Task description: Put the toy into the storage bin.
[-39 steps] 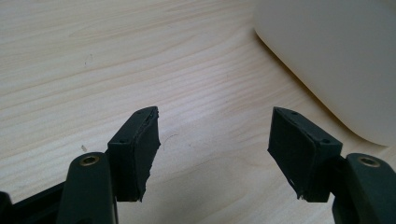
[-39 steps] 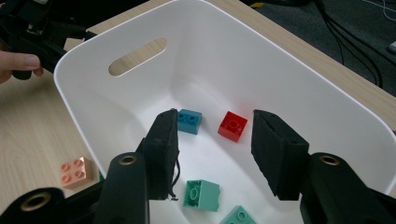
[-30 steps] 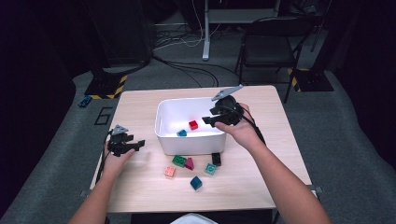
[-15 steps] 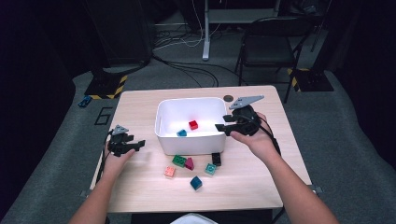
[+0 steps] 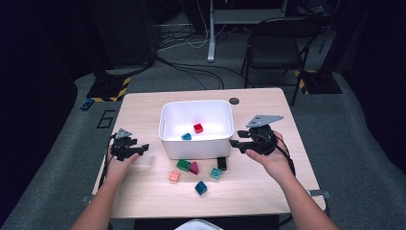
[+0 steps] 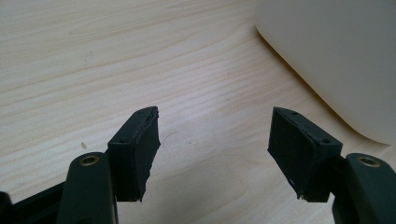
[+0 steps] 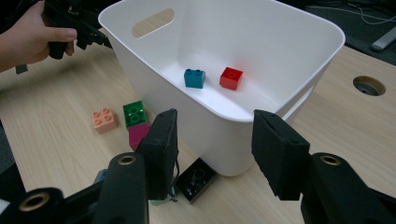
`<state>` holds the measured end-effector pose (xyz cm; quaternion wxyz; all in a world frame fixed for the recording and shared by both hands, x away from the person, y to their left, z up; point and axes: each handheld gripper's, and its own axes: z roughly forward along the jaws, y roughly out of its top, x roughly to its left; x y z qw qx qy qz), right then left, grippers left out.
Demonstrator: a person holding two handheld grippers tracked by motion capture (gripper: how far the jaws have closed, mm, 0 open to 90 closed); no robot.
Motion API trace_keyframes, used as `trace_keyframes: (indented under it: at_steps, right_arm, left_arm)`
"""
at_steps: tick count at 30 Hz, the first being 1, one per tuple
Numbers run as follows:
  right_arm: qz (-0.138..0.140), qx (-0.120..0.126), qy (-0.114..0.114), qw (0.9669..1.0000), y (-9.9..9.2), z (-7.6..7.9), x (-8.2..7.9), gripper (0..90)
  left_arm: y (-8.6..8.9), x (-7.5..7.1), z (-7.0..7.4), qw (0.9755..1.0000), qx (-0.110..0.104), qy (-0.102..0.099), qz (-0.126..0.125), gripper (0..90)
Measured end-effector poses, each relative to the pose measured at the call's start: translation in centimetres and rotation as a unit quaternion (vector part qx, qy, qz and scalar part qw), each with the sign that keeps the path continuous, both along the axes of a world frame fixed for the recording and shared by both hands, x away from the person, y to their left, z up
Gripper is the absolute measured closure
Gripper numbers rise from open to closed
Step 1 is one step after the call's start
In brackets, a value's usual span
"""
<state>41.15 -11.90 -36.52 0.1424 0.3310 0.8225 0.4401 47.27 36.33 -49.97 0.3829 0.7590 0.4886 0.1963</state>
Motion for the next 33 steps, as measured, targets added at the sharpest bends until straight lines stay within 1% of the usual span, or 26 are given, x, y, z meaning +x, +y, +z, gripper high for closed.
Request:
trace_keyframes:
  at_steps: [3, 4, 8, 9, 10, 15, 16, 17, 20, 22, 26, 30, 33]
  right_arm:
    - [-0.004, 0.002, 0.010, 0.9999, -0.2, -1.0, -0.1, 50.6]
    - [-0.004, -0.001, 0.010, 0.9999, -0.2, -1.4, -0.2, 50.6]
    - [-0.003, -0.002, 0.014, 0.9999, 0.0, -3.0, -0.5, 50.4]
    - [0.000, -0.004, 0.013, 0.9999, 0.0, -3.4, -0.5, 50.4]
    - [0.000, -0.005, 0.016, 0.9999, 0.1, -3.8, -0.6, 50.4]
    - [0.005, -0.011, 0.017, 0.9998, 0.8, -5.3, -0.8, 50.3]
    - [0.005, -0.010, 0.017, 0.9998, 0.9, -5.5, -0.9, 50.2]
    - [0.005, -0.006, 0.014, 0.9999, 1.0, -5.9, -1.0, 50.3]
    - [0.008, -0.003, 0.012, 0.9999, 1.5, -6.7, -1.1, 50.3]
    - [0.013, -0.002, 0.017, 0.9998, 1.8, -7.3, -1.2, 50.3]
    - [0.023, -0.012, 0.021, 0.9994, 2.5, -8.6, -1.3, 50.2]
    - [0.029, -0.013, 0.028, 0.9991, 3.1, -9.6, -1.4, 50.3]
    - [0.035, -0.012, 0.029, 0.9989, 3.5, -10.3, -1.4, 50.2]
  left_arm:
    - [0.0, 0.0, 0.0, 1.0000, 0.000, 0.000, 0.001, 33.4]
    - [0.0, 0.0, 0.0, 1.0000, 0.002, 0.004, -0.002, 33.4]
    - [0.0, 0.0, 0.0, 1.0000, 0.002, 0.005, -0.002, 33.4]
    - [0.0, 0.0, 0.0, 1.0000, 0.001, 0.002, 0.001, 33.5]
    - [0.0, 0.0, 0.0, 1.0000, 0.001, 0.005, -0.001, 33.5]
    - [0.0, 0.0, 0.0, 1.0000, 0.002, 0.004, -0.001, 33.4]
    - [0.0, 0.0, 0.0, 1.0000, 0.000, 0.000, 0.001, 33.4]
    - [0.0, 0.0, 0.0, 1.0000, 0.000, 0.000, 0.001, 33.4]
    - [0.0, 0.0, 0.0, 1.0000, 0.000, 0.002, 0.000, 33.4]
    - [0.1, 0.0, 0.1, 1.0000, 0.000, 0.002, 0.000, 33.4]
    - [0.1, 0.0, 0.1, 1.0000, -0.002, 0.002, 0.001, 33.4]
    - [0.1, -0.1, 0.1, 1.0000, 0.000, 0.004, 0.000, 33.4]
    - [0.1, 0.0, 0.1, 1.0000, -0.001, 0.002, 0.000, 33.4]
